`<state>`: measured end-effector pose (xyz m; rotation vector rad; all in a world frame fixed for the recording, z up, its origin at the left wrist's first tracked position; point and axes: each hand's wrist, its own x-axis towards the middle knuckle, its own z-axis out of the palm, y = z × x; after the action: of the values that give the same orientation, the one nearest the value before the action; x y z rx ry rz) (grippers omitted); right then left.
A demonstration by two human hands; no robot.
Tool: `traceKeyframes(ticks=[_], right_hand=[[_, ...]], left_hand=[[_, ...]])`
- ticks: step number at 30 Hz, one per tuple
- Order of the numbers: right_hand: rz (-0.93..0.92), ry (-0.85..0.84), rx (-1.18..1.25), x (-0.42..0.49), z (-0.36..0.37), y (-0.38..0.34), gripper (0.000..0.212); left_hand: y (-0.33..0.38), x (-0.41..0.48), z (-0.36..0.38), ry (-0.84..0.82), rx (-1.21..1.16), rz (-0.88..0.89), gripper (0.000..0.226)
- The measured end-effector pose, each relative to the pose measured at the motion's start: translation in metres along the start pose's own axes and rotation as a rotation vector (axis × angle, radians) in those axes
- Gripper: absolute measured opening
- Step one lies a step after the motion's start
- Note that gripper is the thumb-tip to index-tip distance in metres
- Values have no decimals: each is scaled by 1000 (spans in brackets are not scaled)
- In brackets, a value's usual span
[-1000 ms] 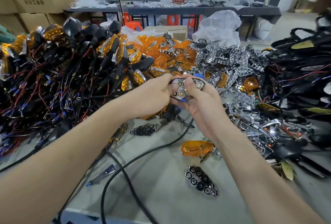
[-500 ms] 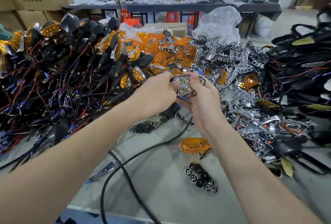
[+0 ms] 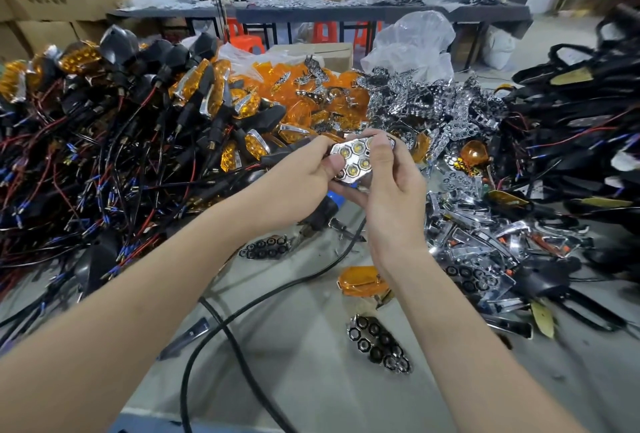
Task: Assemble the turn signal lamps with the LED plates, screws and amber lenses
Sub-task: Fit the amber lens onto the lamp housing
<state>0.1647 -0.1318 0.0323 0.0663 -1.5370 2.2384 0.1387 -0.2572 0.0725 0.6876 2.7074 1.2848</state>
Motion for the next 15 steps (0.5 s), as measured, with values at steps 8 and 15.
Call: traceKeyframes(ticks=[8, 15], right_hand=[[-48, -36, -83, 0, 0, -2, 31], [-67, -17, -307, 7, 2, -1, 26]], left_hand=[[0, 0, -2, 26, -65, 43, 14], [3, -1, 2, 88, -200, -33, 18]])
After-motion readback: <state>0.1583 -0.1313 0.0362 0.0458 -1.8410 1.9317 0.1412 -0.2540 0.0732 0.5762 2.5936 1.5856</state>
